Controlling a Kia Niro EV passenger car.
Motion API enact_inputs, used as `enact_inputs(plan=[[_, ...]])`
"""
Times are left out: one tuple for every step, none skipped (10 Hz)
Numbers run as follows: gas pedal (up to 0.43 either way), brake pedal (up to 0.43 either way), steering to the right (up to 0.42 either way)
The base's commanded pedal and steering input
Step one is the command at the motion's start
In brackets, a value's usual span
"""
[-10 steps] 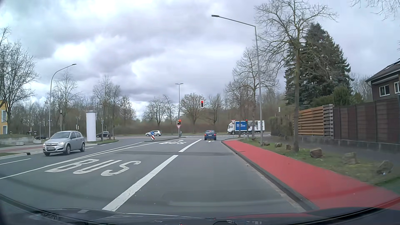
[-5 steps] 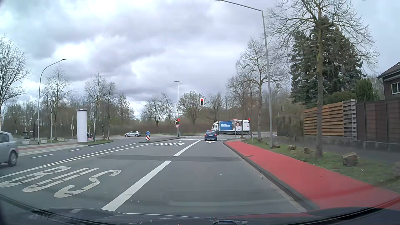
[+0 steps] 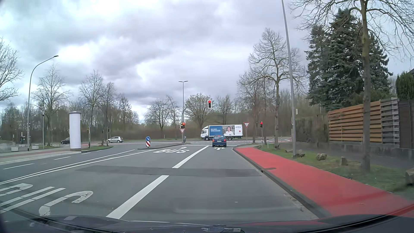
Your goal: Follow the waypoints while adhering to traffic rules and regulations
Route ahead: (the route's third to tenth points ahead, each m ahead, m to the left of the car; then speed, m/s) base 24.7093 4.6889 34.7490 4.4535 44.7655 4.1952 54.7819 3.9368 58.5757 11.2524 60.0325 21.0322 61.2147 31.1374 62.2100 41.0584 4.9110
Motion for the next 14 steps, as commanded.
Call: enact_inputs(plan=[[0.000, 0.000, -0.006], [0.000, 0.000, -0.006], [0.000, 0.000, -0.005], [0.000, 0.000, -0.005], [0.000, 0.000, -0.004], [0.000, 0.000, -0.001], [0.000, 0.000, 0.003], [0.000, 0.000, 0.005], [0.000, 0.000, 0.006], [0.000, 0.000, 0.006], [0.000, 0.000, 0.005], [0.000, 0.000, 0.006], [0.000, 0.000, 0.006], [0.000, 0.000, 0.005]])
